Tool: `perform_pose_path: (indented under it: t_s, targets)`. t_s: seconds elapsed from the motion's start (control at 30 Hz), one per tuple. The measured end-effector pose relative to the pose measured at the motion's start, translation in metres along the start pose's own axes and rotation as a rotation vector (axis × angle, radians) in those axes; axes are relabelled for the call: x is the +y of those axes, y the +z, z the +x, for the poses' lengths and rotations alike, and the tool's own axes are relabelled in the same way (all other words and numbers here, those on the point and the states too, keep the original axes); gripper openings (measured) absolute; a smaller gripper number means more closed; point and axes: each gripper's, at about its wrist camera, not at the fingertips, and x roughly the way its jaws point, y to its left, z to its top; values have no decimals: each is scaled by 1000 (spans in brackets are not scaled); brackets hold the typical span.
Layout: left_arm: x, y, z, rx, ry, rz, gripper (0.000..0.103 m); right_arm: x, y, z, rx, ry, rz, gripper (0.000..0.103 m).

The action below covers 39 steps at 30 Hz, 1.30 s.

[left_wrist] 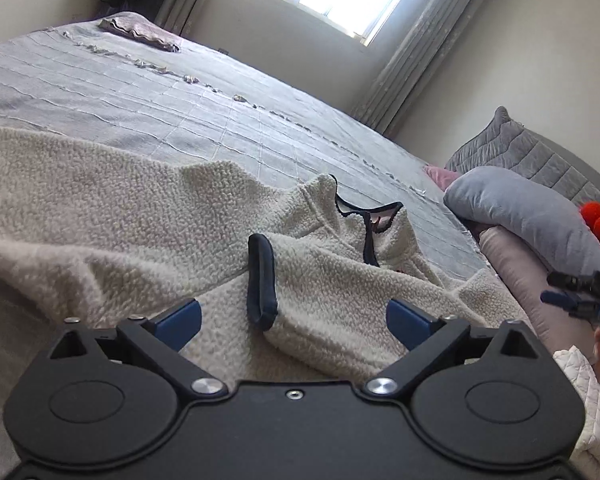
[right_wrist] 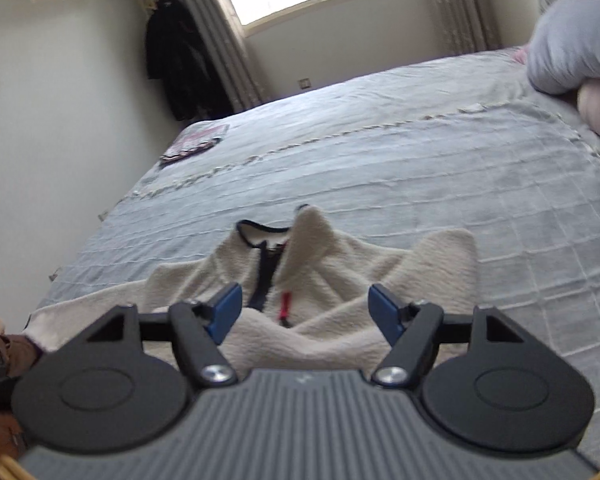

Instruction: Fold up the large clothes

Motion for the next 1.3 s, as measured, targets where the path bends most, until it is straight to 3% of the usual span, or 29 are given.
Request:
perform_pose_path:
  t_s: [0.07,0.17,0.23,0.3,0.33,0.4,0.47,0.5,0.53,0.57,0.63,0.7,0.77,0.83,0.87,0.9,0.93,1.03,1.07,1.1,1.13,1.2,1.23,1.3]
  targets:
    - [-3,10,32,51,37,0,89,-30,-3,4,-6,-41,64,69]
    - [-5,17,75,126,102,-9,69,-71,-5,15,-10,-62,159,69]
    - [-10,17,88,137,104,10,56,-89,-5,28,-8,-73,198,69]
    - [-18,14,90,130,102,71,17,-102,-2,42,-2,-71,235,69]
    - [-21,13,82,94,71,85,15,-109,-1,51,-2,-67,258,69]
    - [-31,9,53,-50,3,147,14,-116,1,69,2,-58,293,69]
    - [-31,5,16,-218,-148,174,14,-121,1,87,-2,-65,312,63]
    - [-29,1,4,-260,-184,180,14,-122,1,95,-7,-69,309,52]
    - [-25,-1,-1,-252,-163,185,14,-123,0,102,-11,-73,295,33]
    - [-20,-2,1,-214,-105,197,14,-123,-2,106,-11,-86,277,25]
    - [-6,-10,20,-96,28,224,15,-124,-8,112,-36,-175,255,21]
    - [7,-19,48,70,57,194,20,-128,-17,110,-97,-185,297,20]
    - [6,-21,45,34,47,198,24,-120,-22,112,-108,-240,233,21]
    - [5,-14,38,8,37,165,44,-112,-22,111,-103,-242,175,28]
    - [5,-10,36,-11,24,154,63,-113,-20,108,-95,-222,183,32]
    - [6,-6,37,-21,22,146,68,-115,-17,106,-87,-210,197,45]
    - [7,-2,42,-14,32,136,68,-117,-14,102,-83,-189,212,56]
    - [2,9,66,20,77,125,60,-119,-12,92,-91,-148,224,59]
    - [-4,11,71,17,106,149,20,-119,-13,91,-85,-138,227,58]
    - [-10,13,70,-8,119,163,14,-119,-14,92,-80,-134,222,50]
    - [-15,14,61,-75,108,162,14,-117,-15,91,-85,-143,202,39]
    - [-22,15,46,-186,110,159,14,-115,-18,89,-106,-199,162,37]
    - [-25,15,47,-189,140,179,14,-116,-20,87,-111,-211,157,37]
    - [-28,15,61,-118,243,257,29,-121,-21,83,-105,-195,183,40]
